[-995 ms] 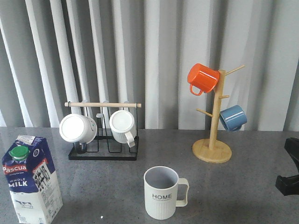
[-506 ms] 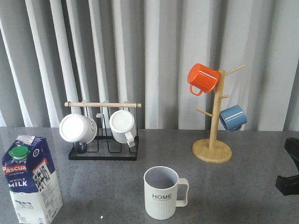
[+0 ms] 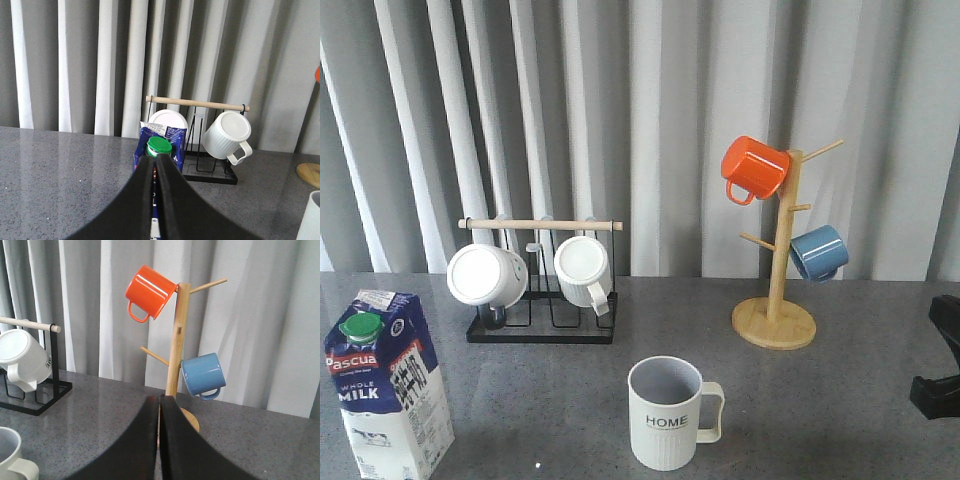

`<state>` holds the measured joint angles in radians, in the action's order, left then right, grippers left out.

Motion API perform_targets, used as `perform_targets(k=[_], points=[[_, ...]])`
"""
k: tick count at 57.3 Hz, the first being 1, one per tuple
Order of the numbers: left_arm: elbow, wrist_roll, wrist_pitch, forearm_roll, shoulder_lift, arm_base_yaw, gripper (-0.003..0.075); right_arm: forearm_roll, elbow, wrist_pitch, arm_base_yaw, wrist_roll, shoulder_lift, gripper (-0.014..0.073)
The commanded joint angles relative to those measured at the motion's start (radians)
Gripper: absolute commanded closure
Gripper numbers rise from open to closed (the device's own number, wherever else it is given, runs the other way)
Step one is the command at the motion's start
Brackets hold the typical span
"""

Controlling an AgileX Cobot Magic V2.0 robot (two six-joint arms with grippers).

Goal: Place milk next to cup
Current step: 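Move the left gripper toward the milk carton, then grasp the Pascual milk carton with the left gripper and lift it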

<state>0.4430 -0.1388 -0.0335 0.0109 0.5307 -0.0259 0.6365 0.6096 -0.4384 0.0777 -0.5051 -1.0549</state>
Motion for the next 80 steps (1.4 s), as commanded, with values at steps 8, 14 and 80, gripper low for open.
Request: perform_targets(k=[8, 14, 80], points=[[0.035, -0.016, -0.059, 0.002, 0.006, -0.005, 0.0713, -0.009, 0.028, -0.061, 0.006, 0.008, 0.017, 0.0600], [0.035, -0.016, -0.057, 0.002, 0.006, -0.005, 0.0711, -0.009, 0.028, -0.061, 0.006, 0.008, 0.017, 0.0600], [0.267, -0.138, -0.419, -0.252, 0.682, -0.017, 0.0019, -0.009, 0.028, -0.063, 0.006, 0.008, 0.017, 0.0600]])
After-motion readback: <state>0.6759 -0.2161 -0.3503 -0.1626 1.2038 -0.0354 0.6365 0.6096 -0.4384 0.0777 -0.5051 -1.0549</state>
